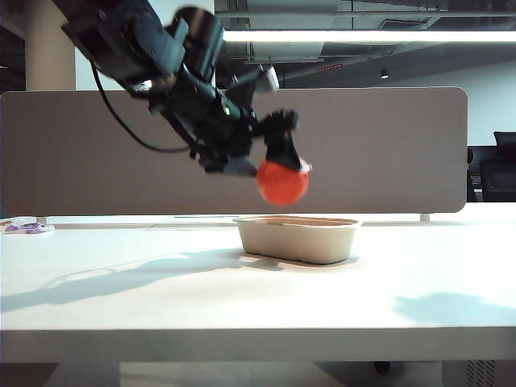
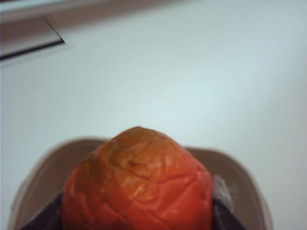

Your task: Pick up the orange and place it into the paper lunchbox.

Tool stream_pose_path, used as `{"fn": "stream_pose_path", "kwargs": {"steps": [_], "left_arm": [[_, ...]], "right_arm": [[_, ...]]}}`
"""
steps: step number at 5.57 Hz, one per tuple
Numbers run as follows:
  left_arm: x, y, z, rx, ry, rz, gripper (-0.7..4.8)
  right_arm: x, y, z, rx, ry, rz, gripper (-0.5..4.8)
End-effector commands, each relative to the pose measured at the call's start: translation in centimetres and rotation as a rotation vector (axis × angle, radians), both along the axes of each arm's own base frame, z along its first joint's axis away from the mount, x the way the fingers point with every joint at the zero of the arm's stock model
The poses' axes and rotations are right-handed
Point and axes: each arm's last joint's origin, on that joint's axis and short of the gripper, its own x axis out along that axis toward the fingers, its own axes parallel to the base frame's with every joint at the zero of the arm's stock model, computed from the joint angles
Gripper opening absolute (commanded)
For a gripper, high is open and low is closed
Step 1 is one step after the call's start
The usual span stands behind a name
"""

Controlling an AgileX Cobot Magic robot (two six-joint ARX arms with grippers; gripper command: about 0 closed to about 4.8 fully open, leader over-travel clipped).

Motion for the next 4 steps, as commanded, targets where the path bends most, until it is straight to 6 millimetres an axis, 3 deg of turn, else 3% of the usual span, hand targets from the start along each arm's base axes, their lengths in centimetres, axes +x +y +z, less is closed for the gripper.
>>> {"fn": "stream_pose_path", "kwargs": {"steps": [1, 2, 4], "left_arm": [[0.2, -0.76, -1.17, -0.004, 0.006, -0.034, 3.54], [0.21, -0.77, -1.14, -0.004, 0.004, -0.033, 4.04], [0.26, -0.72, -1.11, -0.004, 0.003, -0.032, 4.09]], "right_arm": [[-0.15, -0.04, 0.21, 0.007, -0.011, 0.0, -0.01], [-0.15, -0.04, 0.21, 0.007, -0.011, 0.0, -0.01], [-0.14, -0.04, 0.2, 0.006, -0.011, 0.0, -0.01]]}}
